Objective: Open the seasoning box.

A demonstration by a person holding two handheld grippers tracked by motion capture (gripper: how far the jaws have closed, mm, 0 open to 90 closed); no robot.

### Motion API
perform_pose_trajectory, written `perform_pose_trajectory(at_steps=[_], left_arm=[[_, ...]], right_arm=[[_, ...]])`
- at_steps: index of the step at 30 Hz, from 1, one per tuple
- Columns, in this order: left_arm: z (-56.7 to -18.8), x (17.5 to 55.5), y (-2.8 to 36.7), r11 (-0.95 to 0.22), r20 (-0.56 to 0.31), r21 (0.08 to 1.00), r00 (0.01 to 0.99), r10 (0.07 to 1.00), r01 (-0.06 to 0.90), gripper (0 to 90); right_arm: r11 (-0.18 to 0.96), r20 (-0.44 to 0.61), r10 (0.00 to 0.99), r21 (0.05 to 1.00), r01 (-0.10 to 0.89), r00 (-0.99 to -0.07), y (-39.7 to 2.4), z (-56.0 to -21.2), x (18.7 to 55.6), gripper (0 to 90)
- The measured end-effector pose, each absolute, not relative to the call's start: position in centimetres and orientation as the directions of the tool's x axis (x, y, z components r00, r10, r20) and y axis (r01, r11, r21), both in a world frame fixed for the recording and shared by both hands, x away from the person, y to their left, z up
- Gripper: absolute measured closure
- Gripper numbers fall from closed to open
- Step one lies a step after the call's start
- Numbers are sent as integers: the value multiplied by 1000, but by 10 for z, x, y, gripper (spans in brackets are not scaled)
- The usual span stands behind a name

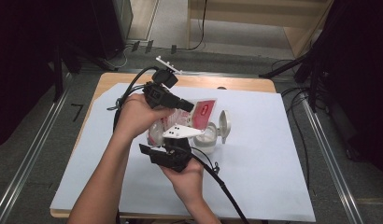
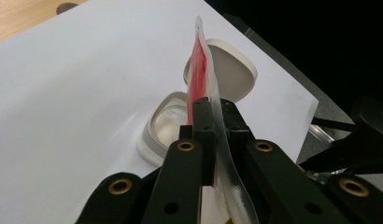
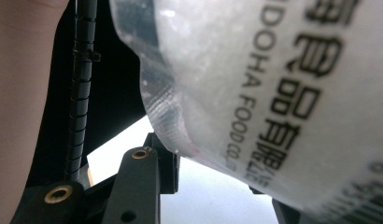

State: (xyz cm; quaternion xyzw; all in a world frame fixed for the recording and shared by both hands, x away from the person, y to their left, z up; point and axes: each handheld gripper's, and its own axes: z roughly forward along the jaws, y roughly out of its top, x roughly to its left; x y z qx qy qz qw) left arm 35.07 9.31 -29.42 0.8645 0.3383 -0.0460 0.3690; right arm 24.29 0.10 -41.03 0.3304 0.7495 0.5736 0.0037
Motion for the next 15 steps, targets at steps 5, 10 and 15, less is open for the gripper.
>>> perform_pose_trajectory(at_steps=[5, 10, 15], left_arm=[[-294, 353, 93, -506, -331, 598, 767, 551, 621, 887], [-292, 353, 90, -518, -321, 593, 771, 550, 616, 887], [-291, 354, 89, -534, -307, 584, 775, 552, 611, 887]], right_arm=[[122, 372, 497, 864, 488, -783, 1, -410, 243, 632], [119, 374, 497, 864, 489, -783, 1, -409, 243, 632], [119, 376, 495, 864, 489, -784, 0, -409, 244, 632]])
